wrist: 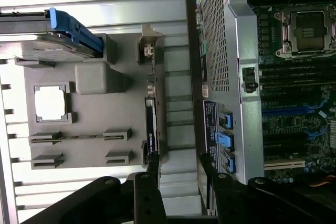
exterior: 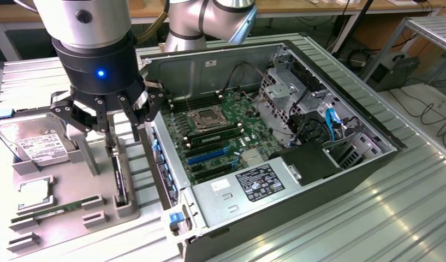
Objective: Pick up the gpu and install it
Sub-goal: 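Pick up the gpu and move the gpu toward the slot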
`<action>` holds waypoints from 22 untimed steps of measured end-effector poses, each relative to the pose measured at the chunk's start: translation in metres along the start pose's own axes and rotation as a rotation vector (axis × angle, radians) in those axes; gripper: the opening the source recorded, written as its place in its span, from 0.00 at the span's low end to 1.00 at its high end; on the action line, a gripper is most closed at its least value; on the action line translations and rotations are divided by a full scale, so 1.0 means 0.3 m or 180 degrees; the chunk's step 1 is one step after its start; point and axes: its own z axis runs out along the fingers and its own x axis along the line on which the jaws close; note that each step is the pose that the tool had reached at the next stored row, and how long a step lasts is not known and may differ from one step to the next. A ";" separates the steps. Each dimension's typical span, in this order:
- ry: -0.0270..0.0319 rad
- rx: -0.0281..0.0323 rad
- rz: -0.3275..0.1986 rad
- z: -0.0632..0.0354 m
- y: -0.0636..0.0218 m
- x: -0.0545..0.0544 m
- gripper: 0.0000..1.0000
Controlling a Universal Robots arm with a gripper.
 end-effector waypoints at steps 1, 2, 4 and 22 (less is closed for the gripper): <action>0.0000 0.0000 0.0000 0.000 0.000 0.000 0.42; 0.0000 0.0000 0.0000 0.000 0.000 0.000 0.42; 0.0000 0.0000 0.0000 0.001 0.000 0.001 0.42; 0.0000 0.0000 0.0000 0.023 -0.003 0.032 0.42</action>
